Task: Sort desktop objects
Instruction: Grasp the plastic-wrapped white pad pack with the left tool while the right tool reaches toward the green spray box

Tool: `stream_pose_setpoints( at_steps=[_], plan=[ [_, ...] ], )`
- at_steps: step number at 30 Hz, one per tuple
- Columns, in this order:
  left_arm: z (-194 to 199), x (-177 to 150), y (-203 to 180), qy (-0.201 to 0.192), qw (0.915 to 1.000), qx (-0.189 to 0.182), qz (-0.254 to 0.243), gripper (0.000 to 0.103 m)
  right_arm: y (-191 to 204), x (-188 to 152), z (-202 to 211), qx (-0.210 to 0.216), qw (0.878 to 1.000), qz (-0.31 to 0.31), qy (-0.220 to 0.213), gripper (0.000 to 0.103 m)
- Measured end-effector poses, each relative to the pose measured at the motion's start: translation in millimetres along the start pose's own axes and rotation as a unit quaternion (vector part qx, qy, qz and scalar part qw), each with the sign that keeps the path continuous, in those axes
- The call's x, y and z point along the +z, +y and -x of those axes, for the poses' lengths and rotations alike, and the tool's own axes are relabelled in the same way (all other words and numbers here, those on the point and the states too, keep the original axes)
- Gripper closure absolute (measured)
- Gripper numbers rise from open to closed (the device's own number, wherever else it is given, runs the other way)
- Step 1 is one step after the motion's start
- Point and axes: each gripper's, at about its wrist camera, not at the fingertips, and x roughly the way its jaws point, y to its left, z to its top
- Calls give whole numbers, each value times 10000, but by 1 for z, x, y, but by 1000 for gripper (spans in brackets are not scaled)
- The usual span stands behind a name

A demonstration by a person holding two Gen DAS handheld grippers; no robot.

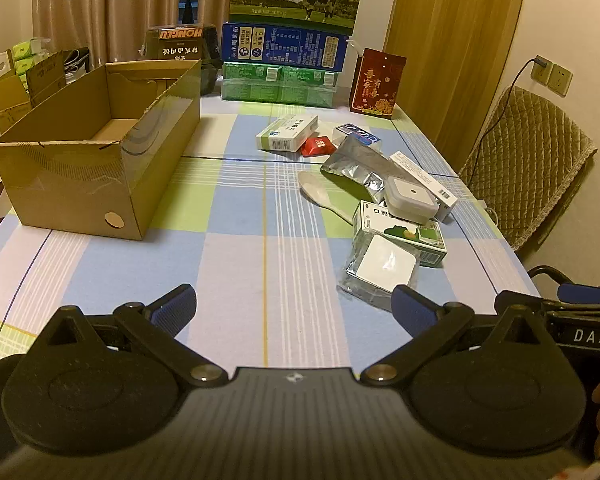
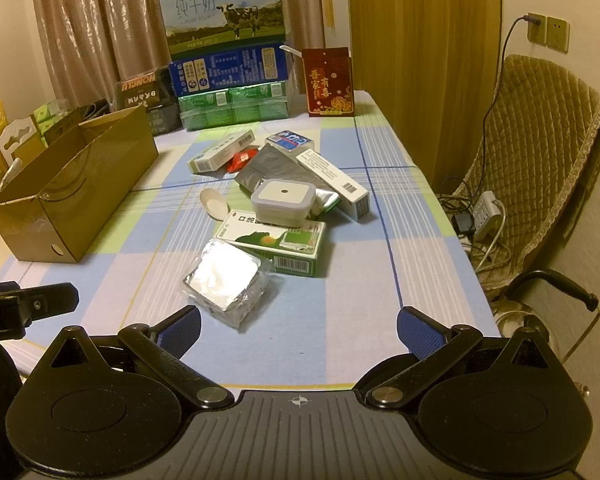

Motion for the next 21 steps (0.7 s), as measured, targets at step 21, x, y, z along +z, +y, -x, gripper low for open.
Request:
stream_pose_setpoints(
  at_steps=[21],
  plan=[
    [-29, 7, -7, 141, 9967, -382, -709, 1, -11, 26, 17, 26, 9985, 61, -549, 2]
  ],
)
